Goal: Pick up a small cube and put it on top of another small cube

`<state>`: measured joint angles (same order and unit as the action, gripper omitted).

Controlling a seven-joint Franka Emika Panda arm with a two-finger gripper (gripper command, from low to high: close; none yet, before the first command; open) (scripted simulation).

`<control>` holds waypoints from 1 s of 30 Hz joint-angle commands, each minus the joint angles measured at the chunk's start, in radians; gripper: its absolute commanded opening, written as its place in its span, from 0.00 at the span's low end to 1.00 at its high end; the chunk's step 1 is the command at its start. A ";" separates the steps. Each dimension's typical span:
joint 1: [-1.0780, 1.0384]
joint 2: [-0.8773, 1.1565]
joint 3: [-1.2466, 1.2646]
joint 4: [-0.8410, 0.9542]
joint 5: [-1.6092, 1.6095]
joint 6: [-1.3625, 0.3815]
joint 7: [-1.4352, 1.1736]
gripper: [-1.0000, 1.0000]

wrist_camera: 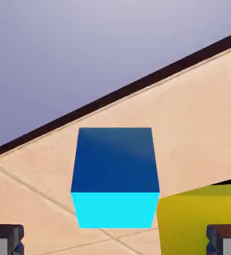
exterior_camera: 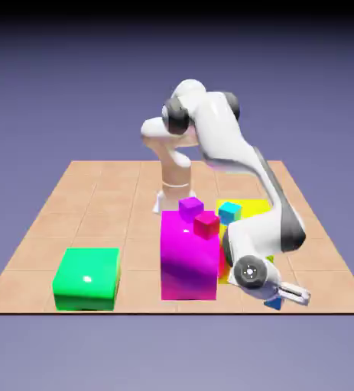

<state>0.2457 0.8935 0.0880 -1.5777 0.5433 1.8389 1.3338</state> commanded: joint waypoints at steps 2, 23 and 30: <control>0.000 0.000 0.000 0.000 0.000 0.000 0.000 0.00; -0.183 -0.566 0.244 -0.083 -0.616 -0.684 -0.496 0.00; -0.199 -0.628 0.242 -0.290 -0.608 -0.535 -0.507 1.00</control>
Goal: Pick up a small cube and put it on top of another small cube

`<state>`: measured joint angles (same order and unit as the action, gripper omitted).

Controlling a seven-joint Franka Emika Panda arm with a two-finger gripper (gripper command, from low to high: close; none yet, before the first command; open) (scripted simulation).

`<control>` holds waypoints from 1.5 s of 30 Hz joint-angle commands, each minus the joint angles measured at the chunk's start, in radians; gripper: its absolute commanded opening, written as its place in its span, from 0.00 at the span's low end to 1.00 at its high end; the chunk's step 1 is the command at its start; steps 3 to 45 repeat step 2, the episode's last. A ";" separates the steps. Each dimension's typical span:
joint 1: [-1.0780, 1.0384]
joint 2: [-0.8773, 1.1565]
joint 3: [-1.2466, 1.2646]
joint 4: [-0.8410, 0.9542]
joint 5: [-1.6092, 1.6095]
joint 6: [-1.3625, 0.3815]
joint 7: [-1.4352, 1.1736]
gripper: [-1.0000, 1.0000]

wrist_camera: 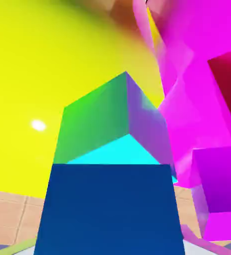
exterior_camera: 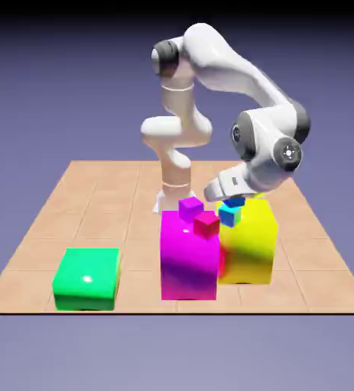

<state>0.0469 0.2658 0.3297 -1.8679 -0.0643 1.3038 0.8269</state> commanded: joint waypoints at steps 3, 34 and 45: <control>0.003 0.011 0.000 0.036 -0.002 -0.026 0.002 1.00; 0.003 0.011 0.000 0.036 -0.002 -0.026 0.002 1.00; 0.003 0.011 0.000 0.036 -0.002 -0.026 0.002 1.00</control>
